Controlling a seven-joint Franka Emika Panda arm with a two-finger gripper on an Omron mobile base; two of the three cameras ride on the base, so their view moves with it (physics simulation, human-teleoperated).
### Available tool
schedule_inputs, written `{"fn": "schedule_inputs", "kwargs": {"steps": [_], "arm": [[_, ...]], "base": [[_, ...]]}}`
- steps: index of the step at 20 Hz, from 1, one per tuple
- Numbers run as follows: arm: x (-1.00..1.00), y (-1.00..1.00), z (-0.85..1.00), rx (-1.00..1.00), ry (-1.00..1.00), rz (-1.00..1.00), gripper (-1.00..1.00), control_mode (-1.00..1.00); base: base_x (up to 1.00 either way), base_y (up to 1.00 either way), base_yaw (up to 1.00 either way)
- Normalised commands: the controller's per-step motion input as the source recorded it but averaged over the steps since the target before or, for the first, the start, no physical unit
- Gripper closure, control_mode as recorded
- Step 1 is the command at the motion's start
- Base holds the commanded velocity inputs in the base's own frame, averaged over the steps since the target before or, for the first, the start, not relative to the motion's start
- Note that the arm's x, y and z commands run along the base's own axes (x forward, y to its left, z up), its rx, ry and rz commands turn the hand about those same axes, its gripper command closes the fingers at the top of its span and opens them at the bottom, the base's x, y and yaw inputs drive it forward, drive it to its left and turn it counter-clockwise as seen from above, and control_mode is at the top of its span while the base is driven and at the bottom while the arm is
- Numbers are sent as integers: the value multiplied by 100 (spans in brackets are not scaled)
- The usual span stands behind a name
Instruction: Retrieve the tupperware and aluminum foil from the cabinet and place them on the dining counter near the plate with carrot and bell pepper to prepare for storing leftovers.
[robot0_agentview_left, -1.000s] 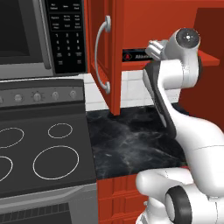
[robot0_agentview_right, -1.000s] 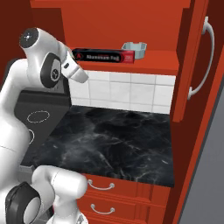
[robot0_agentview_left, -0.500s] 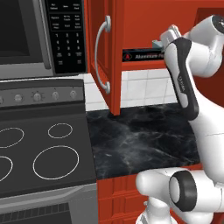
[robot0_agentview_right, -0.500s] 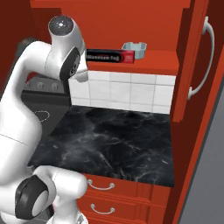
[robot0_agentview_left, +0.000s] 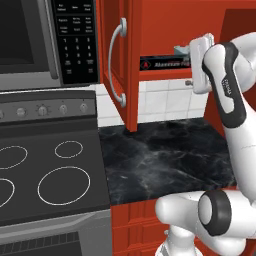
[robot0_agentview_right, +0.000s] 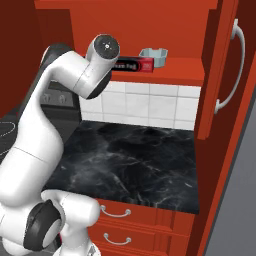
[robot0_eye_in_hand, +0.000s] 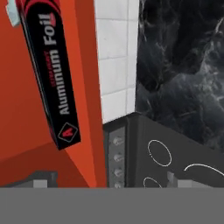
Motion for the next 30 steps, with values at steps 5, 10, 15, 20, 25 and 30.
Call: {"fn": "schedule_inputs", "kwargs": {"steps": [5, 10, 15, 20, 25, 30], "arm": [[31, 30, -4, 27, 7, 0, -100, -100], [31, 22, 20, 5, 4, 0, -100, -100], [32, 1, 16, 2, 6, 0, -100, -100], [43, 0, 5, 0, 11, 0, -100, -100], [44, 0, 0, 0, 9, 0, -100, -100], [42, 0, 0, 1, 4, 0, -100, -100]], "base": [[0, 0, 0], [0, 0, 0], [0, 0, 0], [0, 0, 0], [0, 0, 0], [0, 0, 0]]}}
